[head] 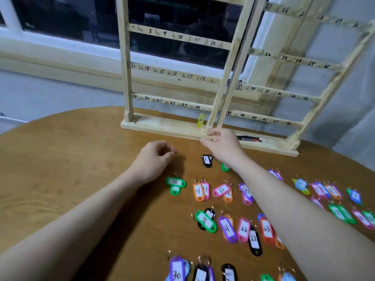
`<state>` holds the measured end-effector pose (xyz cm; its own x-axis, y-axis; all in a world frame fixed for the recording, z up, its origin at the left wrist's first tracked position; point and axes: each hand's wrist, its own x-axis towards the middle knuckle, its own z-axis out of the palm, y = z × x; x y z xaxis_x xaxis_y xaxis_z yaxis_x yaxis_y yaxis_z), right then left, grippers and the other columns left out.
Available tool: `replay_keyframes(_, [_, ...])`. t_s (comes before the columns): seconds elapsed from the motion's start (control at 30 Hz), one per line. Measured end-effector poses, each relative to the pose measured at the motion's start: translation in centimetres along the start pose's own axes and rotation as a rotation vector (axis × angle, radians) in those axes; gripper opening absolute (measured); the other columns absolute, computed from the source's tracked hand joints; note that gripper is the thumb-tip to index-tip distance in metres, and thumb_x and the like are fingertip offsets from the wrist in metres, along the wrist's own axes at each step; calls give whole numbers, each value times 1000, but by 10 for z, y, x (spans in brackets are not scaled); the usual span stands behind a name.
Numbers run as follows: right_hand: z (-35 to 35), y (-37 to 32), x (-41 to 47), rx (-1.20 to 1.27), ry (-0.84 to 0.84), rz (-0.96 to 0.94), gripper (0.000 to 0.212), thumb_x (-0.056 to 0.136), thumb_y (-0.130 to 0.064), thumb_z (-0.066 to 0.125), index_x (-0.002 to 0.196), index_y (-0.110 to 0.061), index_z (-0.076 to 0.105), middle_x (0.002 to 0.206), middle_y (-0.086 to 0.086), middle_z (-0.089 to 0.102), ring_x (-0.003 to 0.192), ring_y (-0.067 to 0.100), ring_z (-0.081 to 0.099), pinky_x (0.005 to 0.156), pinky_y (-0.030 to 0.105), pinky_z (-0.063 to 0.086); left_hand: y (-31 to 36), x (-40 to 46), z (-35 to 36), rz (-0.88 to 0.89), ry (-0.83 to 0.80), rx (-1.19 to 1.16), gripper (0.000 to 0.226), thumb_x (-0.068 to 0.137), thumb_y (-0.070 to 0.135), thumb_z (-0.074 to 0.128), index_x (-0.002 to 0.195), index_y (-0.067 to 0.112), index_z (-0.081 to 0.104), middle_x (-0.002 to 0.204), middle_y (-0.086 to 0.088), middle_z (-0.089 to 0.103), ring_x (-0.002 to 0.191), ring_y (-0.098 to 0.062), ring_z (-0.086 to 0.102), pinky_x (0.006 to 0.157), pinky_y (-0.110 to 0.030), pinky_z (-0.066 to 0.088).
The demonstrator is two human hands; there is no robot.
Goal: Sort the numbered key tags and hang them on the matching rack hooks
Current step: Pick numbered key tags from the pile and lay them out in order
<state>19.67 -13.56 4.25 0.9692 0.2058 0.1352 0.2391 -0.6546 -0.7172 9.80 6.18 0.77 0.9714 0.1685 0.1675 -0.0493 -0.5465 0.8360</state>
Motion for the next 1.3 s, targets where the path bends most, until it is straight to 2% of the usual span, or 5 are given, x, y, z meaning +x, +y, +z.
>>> replay_keyframes(0.17, [19,-8,49,-44,35,16,56,93,-38,72,140,-12,56,136,5,60,119,24,59,89,25,39,-12,7,7,73,50,46,10,98,22,61,94,28,68,90,14,68,86,-1,61,74,-11,42])
replay_keyframes(0.3, [33,-6,64,-54,72,50,33,90,-37,73,112,-12,69,86,-5,63,81,19,62,81,34,53,-14,7,5,71,58,11,10,97,20,61,95,26,69,90,12,69,86,-4,62,75,-15,46])
replay_keyframes(0.43, [43,-4,70,-44,134,70,25,88,-33,73,69,-19,65,70,1,68,77,24,68,75,33,54,-14,10,8,47,89,30,10,96,20,62,91,26,68,79,8,66,75,-7,60,63,-12,43])
replay_keyframes(0.77, [35,2,62,14,183,51,46,85,-42,76,75,2,63,77,19,72,62,25,60,64,31,47,-14,8,5,52,73,21,9,97,23,61,92,28,66,78,9,64,73,-6,58,61,-11,41])
replay_keyframes(1.3, [4,-17,46,-156,207,-169,37,88,-39,73,68,-10,61,45,-8,46,50,13,47,68,38,54,-16,10,6,69,61,40,8,98,23,60,95,28,66,82,9,64,78,-7,58,64,-16,39])
